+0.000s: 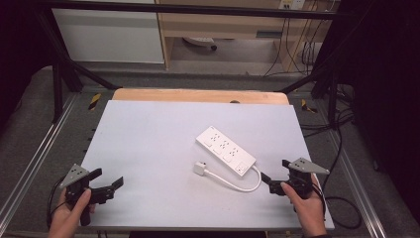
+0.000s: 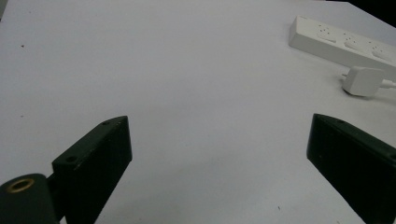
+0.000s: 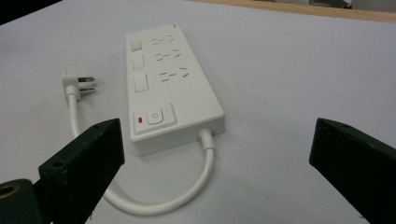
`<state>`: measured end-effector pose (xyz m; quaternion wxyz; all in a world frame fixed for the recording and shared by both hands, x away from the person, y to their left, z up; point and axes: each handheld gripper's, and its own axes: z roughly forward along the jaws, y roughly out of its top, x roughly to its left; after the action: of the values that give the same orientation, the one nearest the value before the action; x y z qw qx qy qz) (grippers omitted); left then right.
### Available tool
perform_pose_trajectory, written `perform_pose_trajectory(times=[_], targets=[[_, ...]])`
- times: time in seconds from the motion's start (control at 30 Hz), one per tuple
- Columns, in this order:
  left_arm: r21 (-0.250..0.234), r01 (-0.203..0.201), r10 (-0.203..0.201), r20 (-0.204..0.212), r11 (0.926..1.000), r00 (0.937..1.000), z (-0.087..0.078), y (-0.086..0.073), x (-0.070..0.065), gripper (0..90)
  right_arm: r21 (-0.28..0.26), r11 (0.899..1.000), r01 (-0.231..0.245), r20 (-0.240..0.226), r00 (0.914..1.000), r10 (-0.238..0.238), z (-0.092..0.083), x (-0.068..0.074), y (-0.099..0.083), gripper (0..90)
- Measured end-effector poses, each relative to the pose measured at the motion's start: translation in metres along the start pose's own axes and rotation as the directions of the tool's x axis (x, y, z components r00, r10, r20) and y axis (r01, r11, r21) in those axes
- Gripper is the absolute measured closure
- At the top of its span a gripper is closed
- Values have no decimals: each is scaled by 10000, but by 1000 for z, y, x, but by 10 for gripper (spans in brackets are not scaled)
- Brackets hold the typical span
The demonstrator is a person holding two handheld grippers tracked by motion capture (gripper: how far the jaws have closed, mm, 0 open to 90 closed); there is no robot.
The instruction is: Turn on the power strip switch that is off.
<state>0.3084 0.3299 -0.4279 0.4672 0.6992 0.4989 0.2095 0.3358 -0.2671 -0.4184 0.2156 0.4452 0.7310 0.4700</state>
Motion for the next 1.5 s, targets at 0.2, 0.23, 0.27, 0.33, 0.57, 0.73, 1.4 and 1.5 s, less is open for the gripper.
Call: perform_pose_trajectory(times=[0.2,0.23,0.27,0.33,0.57,0.73,1.4,1.5], targets=[[104,3,-3,-58,9999,10000,1,-1,0,66,-132,9999,28,-64,10000,-29,0,2,7,33],[109,-9,10,-63,9999,10000,1,-1,0,66,-159,9999,14,-70,10000,-15,0,2,8,32],[115,-21,22,-70,9999,10000,1,0,0,66,-166,9999,-11,-73,10000,10,0,2,10,32],[102,-6,6,-57,9999,10000,1,0,0,66,-169,9999,-31,-105,9999,30,1,2,13,32],[214,-21,23,-55,9998,10000,2,-3,1,65,-10,10000,28,-190,9998,-28,8,5,23,32],[215,-46,48,-122,9998,9999,2,-1,1,64,-147,9998,168,-300,9994,-173,14,4,35,31],[430,-139,144,-113,9990,9998,5,-2,0,64,-588,9981,161,-262,9995,-177,21,0,80,26],[478,-146,153,-148,9987,9998,5,-2,0,64,-653,9978,121,-382,9992,-146,22,0,86,26]])
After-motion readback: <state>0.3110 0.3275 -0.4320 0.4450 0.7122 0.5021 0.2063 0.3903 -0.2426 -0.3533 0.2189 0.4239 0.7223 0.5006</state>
